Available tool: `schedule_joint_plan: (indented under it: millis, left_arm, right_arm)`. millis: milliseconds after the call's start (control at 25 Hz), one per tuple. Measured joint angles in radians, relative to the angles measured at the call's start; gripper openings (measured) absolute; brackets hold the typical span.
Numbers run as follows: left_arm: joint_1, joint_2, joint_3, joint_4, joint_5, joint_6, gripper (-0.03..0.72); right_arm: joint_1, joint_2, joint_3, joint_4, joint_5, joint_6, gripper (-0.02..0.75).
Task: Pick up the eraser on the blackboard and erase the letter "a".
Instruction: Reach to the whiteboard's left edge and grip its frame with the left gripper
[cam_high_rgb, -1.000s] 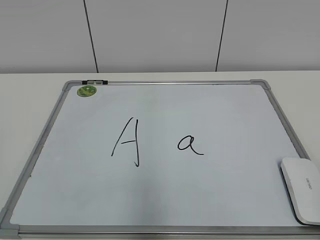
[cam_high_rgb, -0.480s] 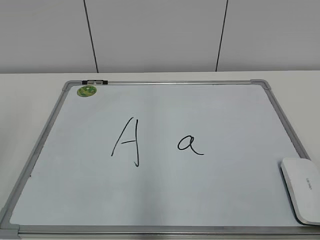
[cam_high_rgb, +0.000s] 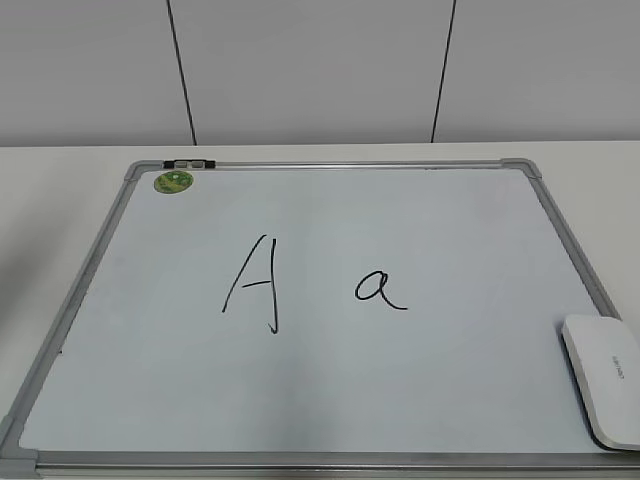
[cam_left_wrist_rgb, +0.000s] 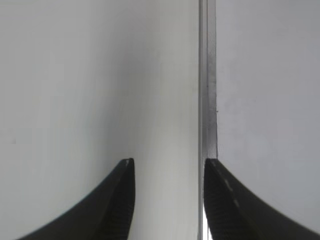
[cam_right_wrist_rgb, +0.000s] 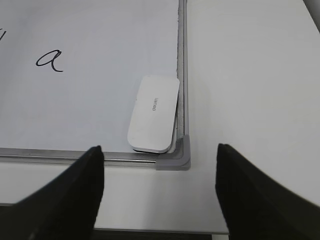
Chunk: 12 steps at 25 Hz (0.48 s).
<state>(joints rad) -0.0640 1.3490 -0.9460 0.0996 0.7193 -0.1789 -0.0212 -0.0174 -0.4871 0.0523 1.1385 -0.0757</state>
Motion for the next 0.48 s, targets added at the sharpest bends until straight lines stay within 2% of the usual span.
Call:
schedule_joint_plan:
  millis: [320, 480]
  left_arm:
    - [0.0, 0.248, -0.173, -0.025, -0.001, 0.0, 0.328]
    - [0.0, 0.357, -0.294, -0.039, 0.068, 0.0, 0.328]
  right_arm:
    - [0.0, 0.0, 0.0, 0.0, 0.0, 0.0, 0.519]
    - [0.0, 0.0, 0.0, 0.0, 0.0, 0.0, 0.519]
